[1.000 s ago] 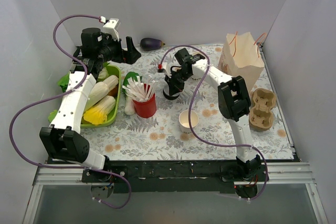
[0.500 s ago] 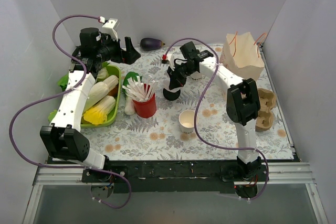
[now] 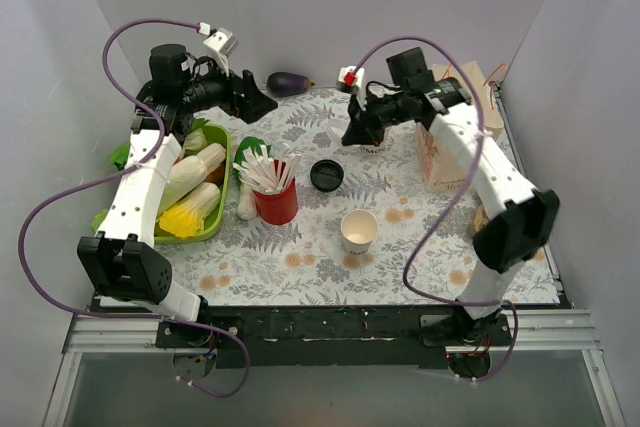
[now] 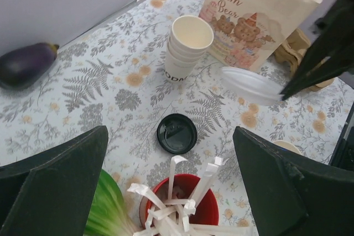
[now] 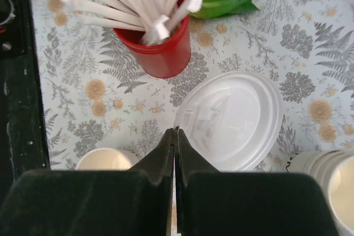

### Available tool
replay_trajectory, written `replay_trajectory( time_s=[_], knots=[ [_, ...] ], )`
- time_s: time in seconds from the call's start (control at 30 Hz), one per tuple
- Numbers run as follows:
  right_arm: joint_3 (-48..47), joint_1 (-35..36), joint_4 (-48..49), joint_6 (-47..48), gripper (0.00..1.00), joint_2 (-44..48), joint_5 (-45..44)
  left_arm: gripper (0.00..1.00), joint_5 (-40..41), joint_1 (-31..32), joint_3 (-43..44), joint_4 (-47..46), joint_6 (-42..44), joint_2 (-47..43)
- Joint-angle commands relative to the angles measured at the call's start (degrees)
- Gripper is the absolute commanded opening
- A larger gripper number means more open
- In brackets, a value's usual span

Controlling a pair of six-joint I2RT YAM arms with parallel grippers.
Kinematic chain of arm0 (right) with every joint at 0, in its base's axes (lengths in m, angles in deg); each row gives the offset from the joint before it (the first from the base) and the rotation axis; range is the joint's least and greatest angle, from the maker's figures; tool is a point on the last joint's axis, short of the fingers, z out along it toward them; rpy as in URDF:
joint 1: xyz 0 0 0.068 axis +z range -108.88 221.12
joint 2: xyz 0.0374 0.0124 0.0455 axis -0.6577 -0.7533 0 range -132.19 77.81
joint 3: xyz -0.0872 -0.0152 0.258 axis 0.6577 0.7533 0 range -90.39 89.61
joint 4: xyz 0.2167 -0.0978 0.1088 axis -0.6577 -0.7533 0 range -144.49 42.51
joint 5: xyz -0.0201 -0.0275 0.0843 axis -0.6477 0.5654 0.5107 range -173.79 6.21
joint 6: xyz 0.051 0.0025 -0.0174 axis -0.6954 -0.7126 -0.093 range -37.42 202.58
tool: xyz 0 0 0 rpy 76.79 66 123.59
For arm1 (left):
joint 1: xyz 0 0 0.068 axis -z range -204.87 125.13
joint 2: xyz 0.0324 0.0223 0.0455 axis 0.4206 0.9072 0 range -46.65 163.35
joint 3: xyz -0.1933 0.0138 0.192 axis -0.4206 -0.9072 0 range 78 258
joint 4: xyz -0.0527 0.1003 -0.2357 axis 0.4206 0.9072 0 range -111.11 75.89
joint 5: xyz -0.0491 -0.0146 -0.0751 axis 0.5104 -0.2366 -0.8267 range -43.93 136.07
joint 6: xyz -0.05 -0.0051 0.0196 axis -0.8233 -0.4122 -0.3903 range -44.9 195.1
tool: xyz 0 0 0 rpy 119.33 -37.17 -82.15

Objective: Pack the takeout coffee

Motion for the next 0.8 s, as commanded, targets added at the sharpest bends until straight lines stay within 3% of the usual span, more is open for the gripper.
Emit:
replay_trajectory(
  time_s=[0.0, 0.1, 0.2, 0.4, 0.53, 0.77],
  knots=[
    [4.65, -0.52, -5.18, 1.22, 0.01, 11.05, 2.36, 0.98, -7.77, 1.38, 4.45, -2.59, 1.95, 1.60],
    [8.00, -2.01, -6.14, -3.68, 0.01, 14.75, 4.11, 0.98, -8.48, 4.19, 5.50, -2.33, 4.14, 2.58],
    [11.33, -4.73, -5.89, -10.88, 0.01, 16.59, 11.66, 0.98, -7.34, 8.67, 5.77, 0.48, 9.76, 2.31],
    [20.72, -8.07, -4.39, -14.33, 0.01, 21.08, 18.78, 0.98, -5.59, 14.30, 0.85, 3.12, 13.99, -0.59],
    [27.93, -13.78, 3.24, -23.29, 0.01, 24.15, 31.06, 0.98, -2.60, 17.46, 2.77, 7.33, 16.01, 0.81],
    [38.22, -15.02, 16.86, -32.52, 0.01, 27.14, 39.62, 0.98, 1.62, 25.01, 2.87, 12.87, 20.23, 2.75]
  ],
)
